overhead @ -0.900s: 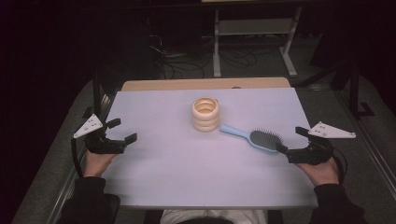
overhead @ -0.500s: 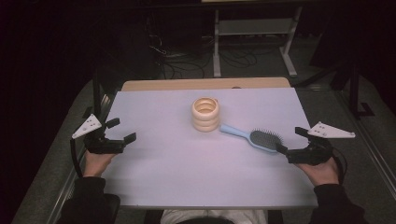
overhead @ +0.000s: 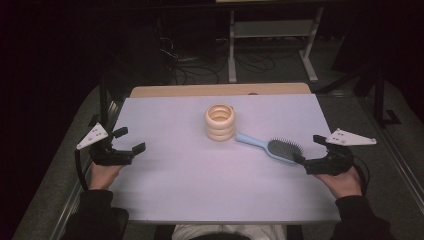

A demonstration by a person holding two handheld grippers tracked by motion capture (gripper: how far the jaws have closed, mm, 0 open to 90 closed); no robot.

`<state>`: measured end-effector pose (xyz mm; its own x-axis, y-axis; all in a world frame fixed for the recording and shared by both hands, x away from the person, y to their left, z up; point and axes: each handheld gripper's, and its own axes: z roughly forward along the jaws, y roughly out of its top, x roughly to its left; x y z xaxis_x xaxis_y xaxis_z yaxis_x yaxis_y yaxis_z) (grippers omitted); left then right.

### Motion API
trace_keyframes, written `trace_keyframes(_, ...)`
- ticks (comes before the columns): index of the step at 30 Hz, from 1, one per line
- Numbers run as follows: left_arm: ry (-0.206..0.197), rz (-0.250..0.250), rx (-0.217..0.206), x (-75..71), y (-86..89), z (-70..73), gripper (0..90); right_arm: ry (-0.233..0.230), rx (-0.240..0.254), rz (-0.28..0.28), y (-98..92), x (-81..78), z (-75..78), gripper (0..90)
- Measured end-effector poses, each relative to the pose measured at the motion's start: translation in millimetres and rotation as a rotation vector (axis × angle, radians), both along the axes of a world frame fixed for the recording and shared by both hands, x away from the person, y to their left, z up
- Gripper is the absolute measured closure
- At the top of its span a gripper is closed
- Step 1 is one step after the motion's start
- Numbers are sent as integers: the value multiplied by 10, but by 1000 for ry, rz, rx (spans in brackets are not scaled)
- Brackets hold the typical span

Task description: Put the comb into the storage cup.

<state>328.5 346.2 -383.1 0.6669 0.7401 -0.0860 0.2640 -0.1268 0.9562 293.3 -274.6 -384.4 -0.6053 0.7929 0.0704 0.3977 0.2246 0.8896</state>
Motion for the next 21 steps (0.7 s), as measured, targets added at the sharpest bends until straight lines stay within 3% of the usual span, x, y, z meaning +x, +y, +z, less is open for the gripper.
trace_keyframes(8,2,0,-9,-17,-1,0,0,39,-12,9,40,91,72,0)
trace_keyframes(21,-4,14,-22,-22,26,-1,0,33,-9,23,26,175,256,0)
